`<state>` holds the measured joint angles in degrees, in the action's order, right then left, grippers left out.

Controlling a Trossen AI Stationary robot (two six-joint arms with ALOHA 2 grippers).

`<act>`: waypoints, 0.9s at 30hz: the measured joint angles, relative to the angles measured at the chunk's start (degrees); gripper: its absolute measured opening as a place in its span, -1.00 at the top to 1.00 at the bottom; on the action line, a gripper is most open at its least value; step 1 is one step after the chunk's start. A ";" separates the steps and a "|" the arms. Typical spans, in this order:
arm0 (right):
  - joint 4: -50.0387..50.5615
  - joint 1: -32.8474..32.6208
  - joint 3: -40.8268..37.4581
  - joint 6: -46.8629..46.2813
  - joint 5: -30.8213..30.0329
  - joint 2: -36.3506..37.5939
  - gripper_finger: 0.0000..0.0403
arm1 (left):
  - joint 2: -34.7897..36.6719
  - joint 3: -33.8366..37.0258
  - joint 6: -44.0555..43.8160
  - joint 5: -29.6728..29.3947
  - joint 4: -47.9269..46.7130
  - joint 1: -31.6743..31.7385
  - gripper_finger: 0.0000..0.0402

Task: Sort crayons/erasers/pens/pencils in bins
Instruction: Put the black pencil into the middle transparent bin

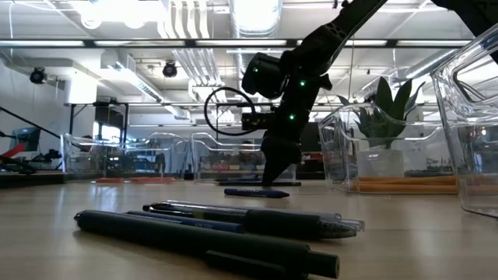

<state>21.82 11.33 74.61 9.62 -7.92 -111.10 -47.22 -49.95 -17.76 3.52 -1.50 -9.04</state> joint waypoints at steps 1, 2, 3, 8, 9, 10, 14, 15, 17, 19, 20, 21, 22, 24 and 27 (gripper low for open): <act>0.02 0.00 0.00 -0.09 0.51 0.07 0.41 | 0.00 0.00 -0.08 -0.01 -0.08 0.00 1.00; 0.02 0.02 0.00 -0.21 0.74 0.10 0.41 | -0.01 0.00 -0.11 -0.01 -0.01 0.00 1.00; 0.09 0.02 0.00 -0.23 1.02 0.20 0.41 | -0.09 0.00 -0.11 -0.01 0.05 0.00 1.00; 0.23 0.18 0.00 -2.52 5.55 0.27 0.41 | -0.23 0.00 -0.23 0.01 0.17 0.00 1.00; 0.29 0.42 0.00 -3.71 5.84 0.27 0.41 | -0.26 0.00 -0.65 0.01 0.23 0.00 1.00; 0.37 0.73 0.00 -5.17 6.41 0.27 0.42 | -0.27 0.00 -1.36 0.01 0.17 0.00 1.00; 0.46 2.78 0.00 -11.16 13.15 0.23 0.45 | -0.86 0.00 -1.51 0.01 0.95 0.00 1.00; 0.46 3.04 0.00 -11.78 13.86 0.23 0.46 | -1.02 0.00 -1.55 0.01 1.24 0.00 1.00; 0.49 3.03 0.01 -11.75 13.72 0.23 0.49 | -1.18 0.00 -1.57 0.01 1.70 0.00 1.00; 0.62 3.02 0.16 -11.21 13.64 0.23 0.51 | -1.19 0.00 -1.57 0.01 2.22 0.00 1.00; 0.75 3.01 0.27 -10.93 13.40 0.23 0.53 | -1.29 0.00 -1.57 0.03 2.69 0.00 1.00; 0.77 2.97 0.33 -10.73 13.15 0.23 0.54 | -1.27 0.00 -1.57 0.03 3.00 0.00 1.00; 0.73 2.94 0.33 -10.56 12.88 0.23 0.56 | -1.12 0.00 -1.57 0.01 2.91 0.02 1.00; 0.61 2.81 0.22 -10.46 12.58 0.23 0.59 | -1.06 0.00 -1.57 0.03 2.98 0.00 1.00; 0.40 2.17 -0.02 -7.92 11.30 0.18 0.64 | -1.04 0.00 -1.57 0.03 2.91 0.01 1.00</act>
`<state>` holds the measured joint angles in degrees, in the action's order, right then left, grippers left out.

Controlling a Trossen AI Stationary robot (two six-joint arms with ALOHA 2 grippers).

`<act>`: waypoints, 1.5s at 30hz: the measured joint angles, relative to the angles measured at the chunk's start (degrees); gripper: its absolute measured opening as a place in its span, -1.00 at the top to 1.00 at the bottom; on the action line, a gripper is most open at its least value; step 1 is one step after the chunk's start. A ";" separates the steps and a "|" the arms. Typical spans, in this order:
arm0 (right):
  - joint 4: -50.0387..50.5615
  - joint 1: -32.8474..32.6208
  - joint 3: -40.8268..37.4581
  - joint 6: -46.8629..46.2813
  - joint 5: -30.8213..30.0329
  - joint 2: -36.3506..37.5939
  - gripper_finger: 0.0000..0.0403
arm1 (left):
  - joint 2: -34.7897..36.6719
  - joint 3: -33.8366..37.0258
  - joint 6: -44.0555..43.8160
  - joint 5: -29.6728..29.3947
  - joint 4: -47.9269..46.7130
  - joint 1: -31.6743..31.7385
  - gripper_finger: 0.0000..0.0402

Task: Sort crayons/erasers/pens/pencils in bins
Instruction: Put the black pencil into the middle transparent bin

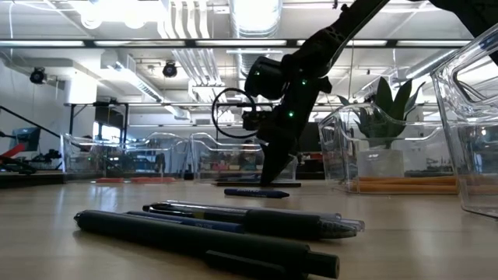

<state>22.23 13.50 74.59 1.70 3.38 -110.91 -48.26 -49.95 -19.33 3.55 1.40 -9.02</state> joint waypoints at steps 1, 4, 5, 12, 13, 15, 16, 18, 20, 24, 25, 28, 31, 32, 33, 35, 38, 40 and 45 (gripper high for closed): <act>0.01 -0.41 0.00 1.17 -1.27 -0.11 0.66 | -0.12 -0.04 0.00 0.00 0.01 0.01 1.00; 0.09 -1.13 0.04 2.75 -4.09 -0.58 0.73 | -0.14 -0.18 0.00 0.01 -0.01 0.00 1.00; 0.14 -1.15 0.04 2.53 -3.90 -0.75 0.77 | -0.12 -0.22 0.00 0.02 -0.01 0.01 1.00; 0.40 -1.14 0.10 -0.04 -2.81 -0.91 0.94 | 0.63 -0.42 0.01 0.02 0.05 0.01 1.00; 0.53 -1.14 0.20 -0.57 -2.83 -0.79 0.94 | 0.67 -0.45 0.02 0.02 0.05 0.01 1.00; 1.16 -1.14 0.75 -1.27 -2.89 -0.19 0.94 | 0.74 -0.58 0.02 0.03 0.07 0.01 1.00; 1.49 -1.14 1.03 -1.61 -2.87 0.05 0.95 | 0.84 -0.61 0.02 0.04 0.07 0.01 1.00; 2.43 -1.14 1.35 -1.72 -2.67 1.15 0.95 | 0.97 -0.61 0.02 0.06 0.10 0.01 1.00; 2.26 -1.16 2.19 -1.81 -2.52 2.62 0.95 | 1.22 -0.58 0.02 0.07 0.07 0.01 1.00; 1.76 -1.21 2.98 -2.92 -2.55 5.91 0.96 | 1.35 -0.60 0.02 0.11 0.03 -0.01 1.00; 1.80 -1.26 2.97 -3.59 -2.56 6.52 0.96 | 1.33 -0.61 0.02 0.11 -0.01 -0.04 1.00; 3.03 -1.65 2.80 -5.43 -0.81 9.30 0.96 | 1.43 -0.58 -0.70 0.12 -0.06 -0.04 1.00; 6.50 -2.39 2.99 -7.17 1.04 13.93 0.96 | 1.50 -0.52 -2.43 0.13 -0.37 -0.04 1.00; 8.14 -2.73 3.02 -7.68 1.21 15.56 0.96 | 1.48 -0.52 -2.67 0.15 -0.43 -0.04 1.00; 9.79 -3.21 2.99 -8.03 1.20 16.99 0.96 | 1.48 -0.52 -2.75 0.27 -0.41 -0.04 1.00; 12.48 -4.11 2.91 -8.90 1.18 20.27 0.96 | 1.48 -0.52 -2.75 0.33 -0.37 -0.04 1.00; 16.66 -5.92 2.94 -11.34 1.46 25.92 0.96 | 1.48 -0.36 -2.76 0.33 -0.41 -0.04 1.00; 21.39 -7.26 3.02 -12.81 1.64 29.47 0.96 | 1.41 -0.33 -2.76 0.33 -0.39 -0.04 1.00; 35.82 -10.89 2.97 -19.79 1.58 35.68 0.96 | 1.29 -0.33 -2.75 0.33 -0.40 -0.04 1.00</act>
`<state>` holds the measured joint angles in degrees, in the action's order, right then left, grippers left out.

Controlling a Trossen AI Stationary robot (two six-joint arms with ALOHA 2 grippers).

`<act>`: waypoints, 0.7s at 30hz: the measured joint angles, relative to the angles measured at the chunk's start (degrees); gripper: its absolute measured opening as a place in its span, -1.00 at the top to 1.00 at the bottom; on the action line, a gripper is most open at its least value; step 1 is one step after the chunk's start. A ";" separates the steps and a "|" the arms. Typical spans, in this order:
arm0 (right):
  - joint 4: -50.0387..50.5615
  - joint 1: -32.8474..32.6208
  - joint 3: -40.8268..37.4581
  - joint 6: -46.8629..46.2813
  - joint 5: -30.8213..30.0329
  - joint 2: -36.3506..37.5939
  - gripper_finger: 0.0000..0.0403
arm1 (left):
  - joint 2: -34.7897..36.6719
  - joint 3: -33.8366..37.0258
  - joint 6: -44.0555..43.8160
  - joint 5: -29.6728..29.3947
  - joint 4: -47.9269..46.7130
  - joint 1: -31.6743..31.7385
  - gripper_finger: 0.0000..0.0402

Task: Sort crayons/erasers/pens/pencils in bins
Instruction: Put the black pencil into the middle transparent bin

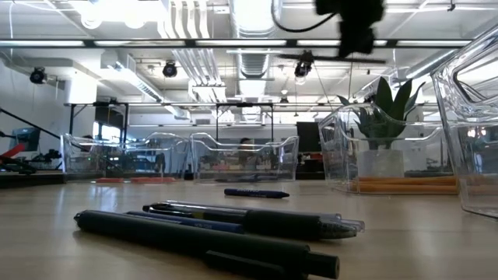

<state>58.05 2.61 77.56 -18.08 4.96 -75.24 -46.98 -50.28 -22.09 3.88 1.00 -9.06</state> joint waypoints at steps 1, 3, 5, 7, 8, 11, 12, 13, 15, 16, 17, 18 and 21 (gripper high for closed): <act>2.82 -0.74 0.00 -1.40 0.02 1.03 0.96 | -0.02 0.02 0.00 0.00 0.00 0.00 1.00; 8.24 -2.25 0.00 -4.05 -0.12 2.34 0.96 | -0.05 0.04 -0.01 0.00 0.01 0.00 1.00; 12.91 -3.26 -0.19 -6.04 -0.31 2.84 0.96 | -0.12 0.05 -0.02 0.00 0.04 0.00 1.00; 15.80 -3.94 -1.00 -8.12 -0.44 2.84 0.96 | -0.16 0.07 -0.11 0.02 0.02 0.00 1.00; 16.69 -4.12 -1.62 -8.84 -0.47 2.84 0.96 | -0.25 0.07 -0.13 0.09 0.02 0.00 1.00; 16.31 -4.48 -4.24 -8.16 -0.49 2.48 0.96 | -0.50 0.07 -0.70 0.13 0.03 -0.02 1.00; 16.13 -4.50 -5.29 -7.42 -0.49 2.13 0.96 | -0.68 0.07 -1.79 0.15 0.02 -0.02 1.00; 15.98 -4.50 -6.55 -6.11 -0.49 1.92 0.96 | -0.85 0.07 -3.04 0.15 0.04 -0.02 1.00; 14.95 -4.48 -9.29 -4.06 -0.47 1.83 0.96 | -1.32 0.07 -5.18 0.17 0.04 -0.02 1.00; 13.56 -4.48 -10.85 -3.02 -0.49 1.94 0.96 | -1.64 0.07 -5.92 0.20 0.04 -0.02 1.00; 12.20 -4.48 -12.27 -1.81 -0.49 2.10 0.96 | -1.92 0.07 -6.06 0.22 0.04 -0.03 1.00; 10.92 -4.48 -13.74 -1.02 -0.52 2.25 0.96 | -2.27 0.09 -6.08 0.24 0.05 -0.06 1.00; 6.13 -4.48 -18.06 -0.25 -0.53 2.27 0.96 | -3.28 0.09 -4.03 0.44 0.12 -0.07 1.00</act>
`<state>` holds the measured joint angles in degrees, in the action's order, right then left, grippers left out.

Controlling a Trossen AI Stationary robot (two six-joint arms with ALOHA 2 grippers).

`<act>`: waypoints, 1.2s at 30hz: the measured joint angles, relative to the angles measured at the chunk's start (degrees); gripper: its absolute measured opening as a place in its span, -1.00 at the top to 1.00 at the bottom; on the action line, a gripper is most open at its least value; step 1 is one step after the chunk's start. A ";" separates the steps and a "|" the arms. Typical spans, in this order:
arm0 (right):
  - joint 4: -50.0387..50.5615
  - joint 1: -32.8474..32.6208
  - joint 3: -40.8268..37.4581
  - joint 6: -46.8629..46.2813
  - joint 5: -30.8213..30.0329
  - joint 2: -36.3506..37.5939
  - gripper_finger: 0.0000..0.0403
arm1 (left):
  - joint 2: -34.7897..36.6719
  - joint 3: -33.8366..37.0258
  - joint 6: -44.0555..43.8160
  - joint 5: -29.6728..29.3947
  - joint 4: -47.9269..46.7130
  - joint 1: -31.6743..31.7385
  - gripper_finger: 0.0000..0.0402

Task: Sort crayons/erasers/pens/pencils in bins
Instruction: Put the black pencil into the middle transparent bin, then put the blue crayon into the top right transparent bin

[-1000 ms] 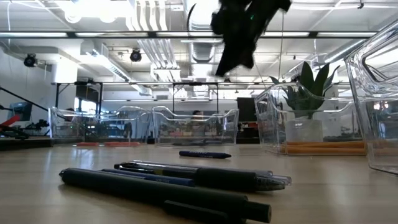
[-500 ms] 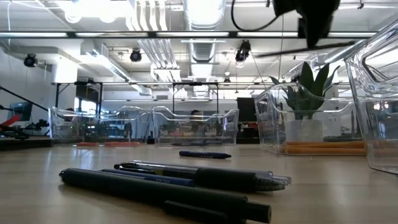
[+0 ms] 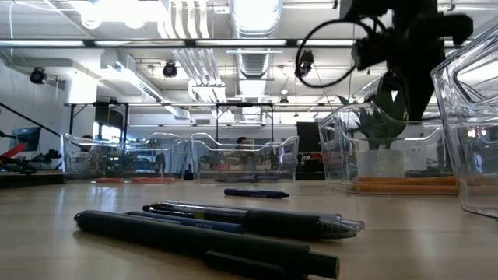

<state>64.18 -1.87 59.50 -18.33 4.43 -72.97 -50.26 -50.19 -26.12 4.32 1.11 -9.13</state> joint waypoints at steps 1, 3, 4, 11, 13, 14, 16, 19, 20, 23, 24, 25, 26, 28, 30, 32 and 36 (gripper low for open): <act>-2.15 0.00 -1.48 0.00 0.02 0.00 0.96 | -0.47 0.00 2.11 0.83 0.01 0.00 1.00; -5.71 0.00 -4.35 -0.07 0.02 0.00 0.96 | -1.49 0.01 8.15 5.48 0.05 0.00 1.00; -7.73 0.00 -5.71 -0.07 0.02 0.00 0.96 | -2.01 0.05 10.89 8.46 0.07 0.00 1.00; -20.61 0.00 -12.09 -0.38 -0.19 0.00 0.96 | -5.63 -0.07 10.51 23.73 12.35 -0.10 1.00; -24.15 0.00 -13.17 -1.36 -1.40 0.00 0.96 | -6.34 -0.02 8.75 25.90 17.48 -0.46 1.00; -25.50 0.00 -13.64 -1.57 -2.01 0.01 0.96 | -6.61 -0.02 8.52 26.48 19.31 -0.66 1.00; -26.99 0.00 -14.18 -1.62 -2.84 0.02 0.96 | -6.94 -0.04 8.49 26.69 20.29 -1.12 1.00; -27.21 0.00 -14.20 -1.92 -3.04 0.04 0.96 | -7.47 -0.02 8.43 26.67 20.60 -1.66 1.00; -27.21 0.02 -14.14 -2.49 -3.04 0.06 0.96 | -7.50 -0.02 8.44 26.67 20.76 -1.85 1.00; -27.02 0.00 -13.78 -3.72 -3.04 0.16 0.94 | -7.48 -0.04 8.45 26.67 20.99 -2.39 1.00; -26.93 0.00 -13.65 -4.15 -3.04 0.17 0.92 | -7.48 -0.04 8.45 26.67 20.94 -2.53 1.00; -26.43 0.00 -13.42 -4.22 -3.02 0.17 0.89 | -7.48 -0.04 8.45 26.66 20.94 -2.69 1.00; -25.56 0.00 -13.02 -4.22 -3.04 0.17 0.85 | -7.47 -0.04 8.45 26.65 20.95 -2.86 1.00; -23.58 0.00 -11.82 -4.24 -3.02 0.17 0.77 | -7.41 -0.04 8.45 26.65 21.02 -3.24 1.00; -21.18 0.00 -10.31 -4.24 -3.03 0.17 0.67 | -7.41 -0.04 8.45 26.65 21.00 -3.57 1.00; -18.97 0.00 -8.51 -4.23 -3.03 0.17 0.56 | -7.41 -0.04 8.45 26.65 21.03 -3.93 1.00; -16.59 0.00 -4.05 -4.22 -3.04 0.17 0.40 | -7.42 -0.04 8.38 26.64 21.15 -4.66 1.00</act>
<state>47.59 -1.87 55.45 -22.55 1.39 -72.79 -57.67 -50.24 -17.74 30.96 22.26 -13.78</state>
